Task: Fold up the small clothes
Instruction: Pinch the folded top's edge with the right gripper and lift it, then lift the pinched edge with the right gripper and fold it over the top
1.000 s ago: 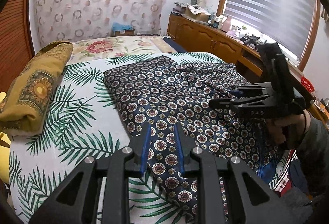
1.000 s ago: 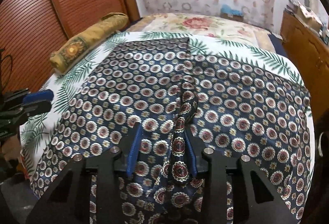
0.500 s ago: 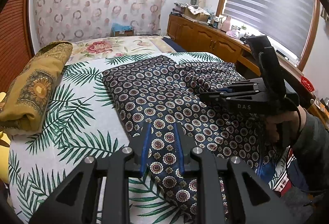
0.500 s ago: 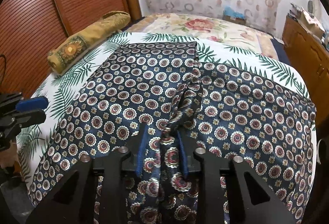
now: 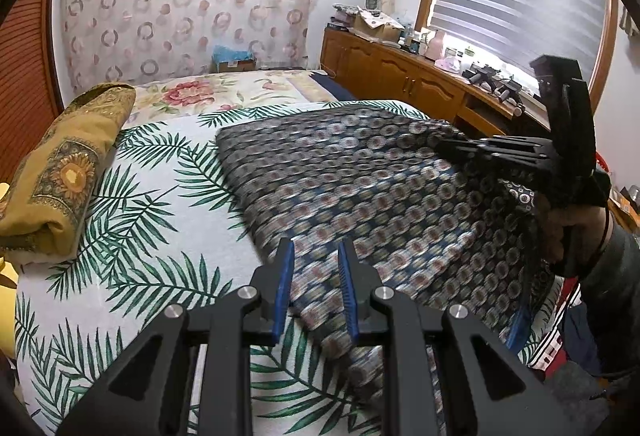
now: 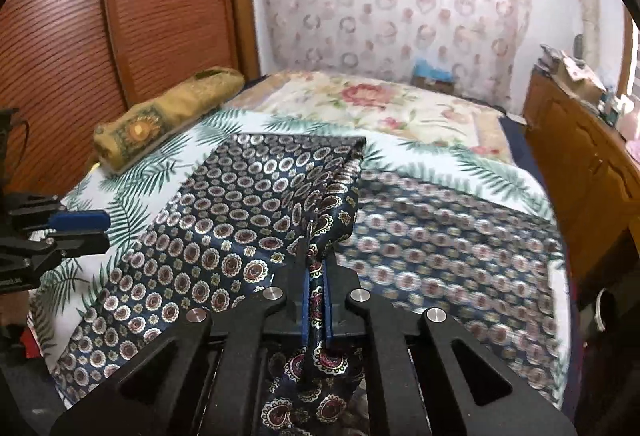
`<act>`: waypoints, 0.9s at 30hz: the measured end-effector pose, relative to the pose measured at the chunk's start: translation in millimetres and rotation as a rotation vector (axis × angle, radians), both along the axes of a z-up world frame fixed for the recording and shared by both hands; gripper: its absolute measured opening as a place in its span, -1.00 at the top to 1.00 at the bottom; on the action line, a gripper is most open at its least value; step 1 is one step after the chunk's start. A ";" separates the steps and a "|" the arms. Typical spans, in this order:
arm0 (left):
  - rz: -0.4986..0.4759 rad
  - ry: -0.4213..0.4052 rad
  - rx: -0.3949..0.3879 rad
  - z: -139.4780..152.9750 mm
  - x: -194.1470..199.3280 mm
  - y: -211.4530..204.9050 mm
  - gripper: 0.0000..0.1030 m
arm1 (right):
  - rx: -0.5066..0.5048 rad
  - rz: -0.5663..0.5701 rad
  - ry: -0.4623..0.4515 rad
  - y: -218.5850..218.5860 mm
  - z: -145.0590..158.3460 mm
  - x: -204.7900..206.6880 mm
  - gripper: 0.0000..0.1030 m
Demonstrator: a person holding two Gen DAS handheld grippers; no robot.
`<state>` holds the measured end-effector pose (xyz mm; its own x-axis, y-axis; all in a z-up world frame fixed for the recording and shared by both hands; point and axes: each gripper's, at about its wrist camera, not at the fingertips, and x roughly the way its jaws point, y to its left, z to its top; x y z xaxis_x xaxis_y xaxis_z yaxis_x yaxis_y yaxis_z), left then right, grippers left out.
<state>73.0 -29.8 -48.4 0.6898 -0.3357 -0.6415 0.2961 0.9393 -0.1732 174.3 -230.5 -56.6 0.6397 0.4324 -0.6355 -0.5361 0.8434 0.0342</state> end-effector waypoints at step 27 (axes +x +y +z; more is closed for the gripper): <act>-0.099 0.035 0.013 -4.7 10.7 -46.5 0.61 | -0.094 -0.278 0.019 -143.8 -12.9 -30.7 0.95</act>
